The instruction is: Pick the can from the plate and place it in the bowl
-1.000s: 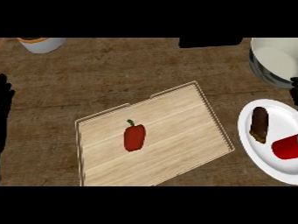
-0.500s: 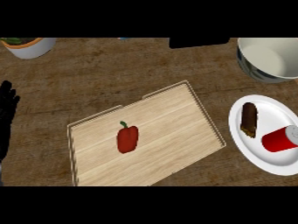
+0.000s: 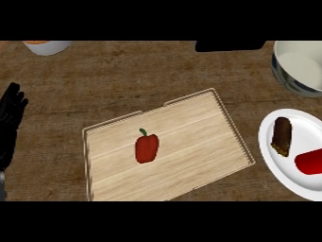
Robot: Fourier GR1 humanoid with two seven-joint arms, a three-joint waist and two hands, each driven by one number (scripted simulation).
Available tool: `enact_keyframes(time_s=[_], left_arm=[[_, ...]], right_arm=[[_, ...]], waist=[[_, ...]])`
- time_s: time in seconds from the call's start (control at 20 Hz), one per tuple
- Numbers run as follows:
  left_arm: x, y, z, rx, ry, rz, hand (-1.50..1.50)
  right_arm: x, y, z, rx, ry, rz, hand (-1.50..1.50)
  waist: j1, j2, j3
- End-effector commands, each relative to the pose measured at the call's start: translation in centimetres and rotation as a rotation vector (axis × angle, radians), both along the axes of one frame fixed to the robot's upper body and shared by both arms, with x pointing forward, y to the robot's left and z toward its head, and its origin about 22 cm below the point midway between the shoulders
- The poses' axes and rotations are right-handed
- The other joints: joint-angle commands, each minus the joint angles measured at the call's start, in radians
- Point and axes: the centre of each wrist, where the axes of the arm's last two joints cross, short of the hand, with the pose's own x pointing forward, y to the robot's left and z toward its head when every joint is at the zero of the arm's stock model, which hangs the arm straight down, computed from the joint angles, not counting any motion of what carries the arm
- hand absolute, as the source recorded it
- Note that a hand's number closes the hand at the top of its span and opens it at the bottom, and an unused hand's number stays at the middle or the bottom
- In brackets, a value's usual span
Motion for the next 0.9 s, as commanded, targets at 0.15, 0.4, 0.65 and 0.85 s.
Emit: enact_keyframes(time_s=[0.15, 0.4, 0.65, 0.85], left_arm=[[0.8, -1.1, -1.1, 0.009, -0.013, -0.052, 0.00], [1.6, -0.8, -0.4, 0.001, -0.005, -0.057, 0.00], [2.7, -1.6, 0.2, -0.008, -0.003, -0.088, 0.00], [3.6, -1.9, 0.5, 0.005, -0.009, -0.083, 0.00]], right_arm=[[1.0, 0.7, 7.7, -0.024, 0.075, -0.049, -1.50], [3.5, 0.0, 9.8, -0.018, 0.384, 0.030, -1.50], [5.7, -1.4, 9.6, 0.079, 0.535, 0.061, -1.50], [7.2, -3.4, 8.3, 0.135, 0.623, 0.102, -1.50]], waist=[[0.049, 0.010, 0.002], [0.059, 0.015, 0.001], [0.076, 0.016, 0.004], [0.083, 0.016, 0.006]])
